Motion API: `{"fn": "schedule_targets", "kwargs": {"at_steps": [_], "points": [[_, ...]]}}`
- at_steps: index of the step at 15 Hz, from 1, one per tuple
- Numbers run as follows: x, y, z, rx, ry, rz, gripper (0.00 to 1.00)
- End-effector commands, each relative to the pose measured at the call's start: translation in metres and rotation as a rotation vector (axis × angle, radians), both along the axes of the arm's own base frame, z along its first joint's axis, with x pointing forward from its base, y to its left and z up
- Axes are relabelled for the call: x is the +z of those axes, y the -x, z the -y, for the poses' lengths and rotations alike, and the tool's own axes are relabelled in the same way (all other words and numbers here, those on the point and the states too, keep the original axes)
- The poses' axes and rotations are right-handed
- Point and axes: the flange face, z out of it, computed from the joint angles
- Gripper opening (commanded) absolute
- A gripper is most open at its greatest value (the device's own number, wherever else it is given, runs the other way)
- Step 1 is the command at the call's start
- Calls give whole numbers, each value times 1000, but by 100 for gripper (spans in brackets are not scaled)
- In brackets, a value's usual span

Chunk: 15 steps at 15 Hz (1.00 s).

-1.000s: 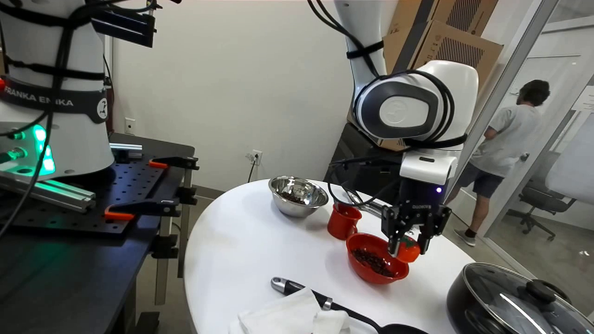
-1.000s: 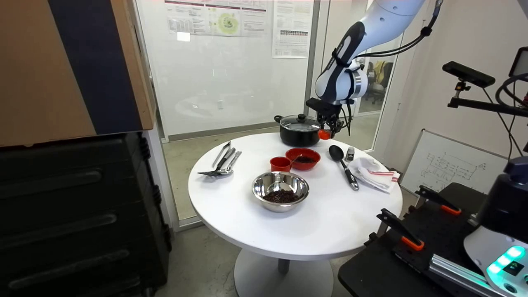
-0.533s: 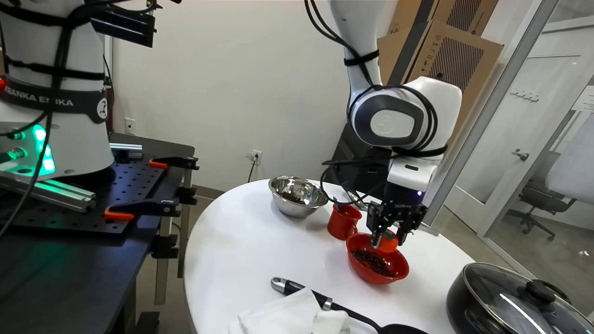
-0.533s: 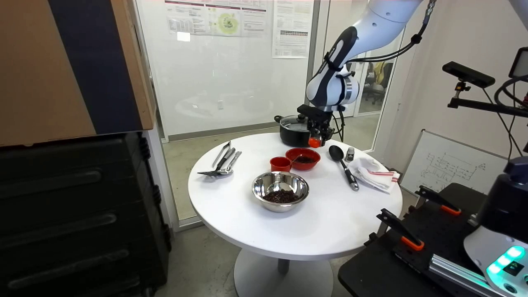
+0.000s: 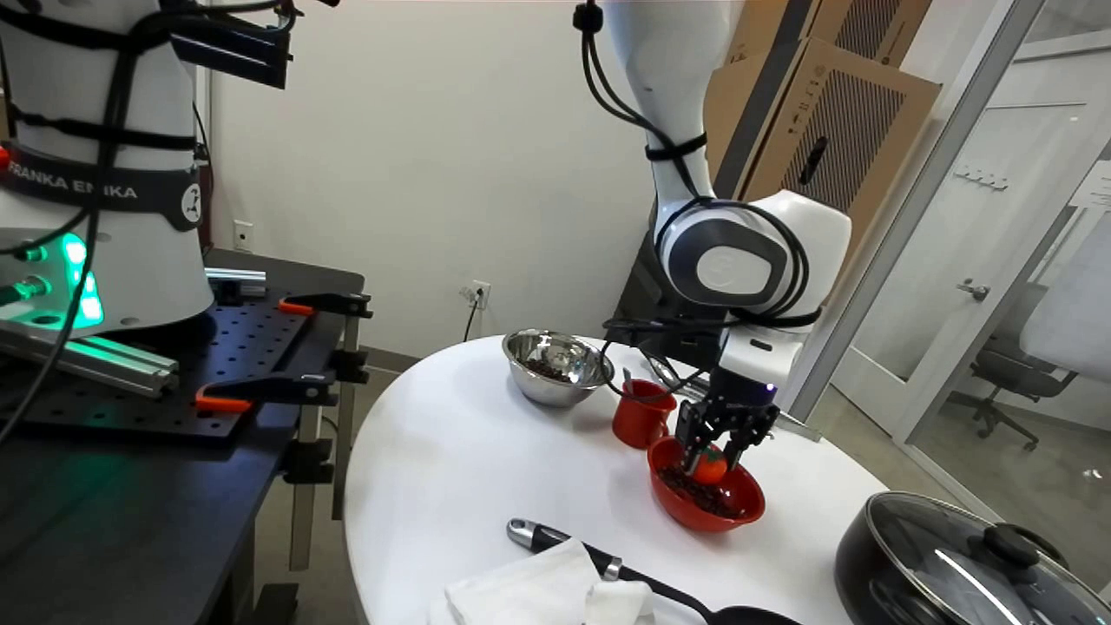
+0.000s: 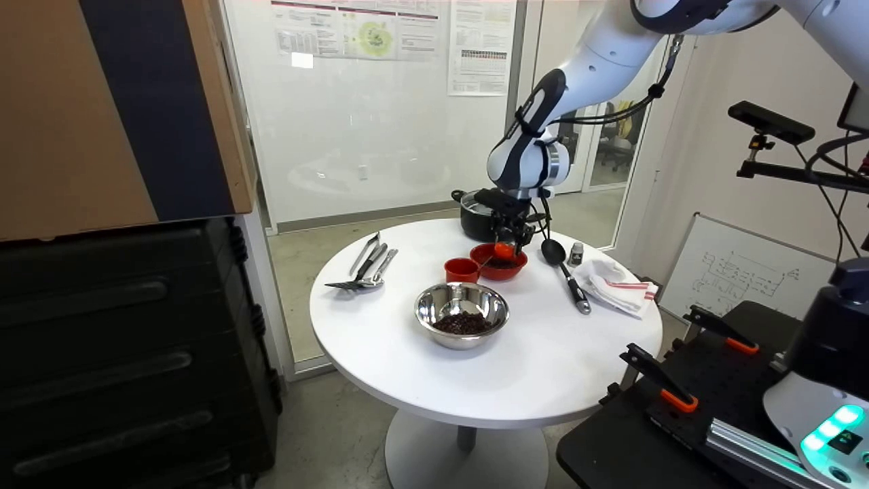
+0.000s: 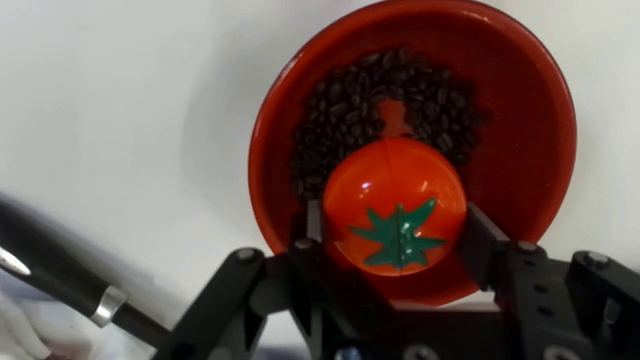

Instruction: Put the tomato in the red bowl

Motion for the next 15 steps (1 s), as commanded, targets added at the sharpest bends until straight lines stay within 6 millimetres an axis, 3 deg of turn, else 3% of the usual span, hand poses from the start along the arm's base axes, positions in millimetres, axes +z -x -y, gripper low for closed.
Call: {"fn": "schedule_targets", "kwargs": {"at_steps": [1, 7, 10, 11, 15], "points": [[-25, -15, 1, -8, -10, -11, 38], [-54, -22, -3, -4, 2, -20, 38], [-56, -28, -5, -7, 4, -10, 38], [-55, -30, -7, -7, 1, -7, 88], [-51, -31, -11, 6, -11, -7, 100]]}}
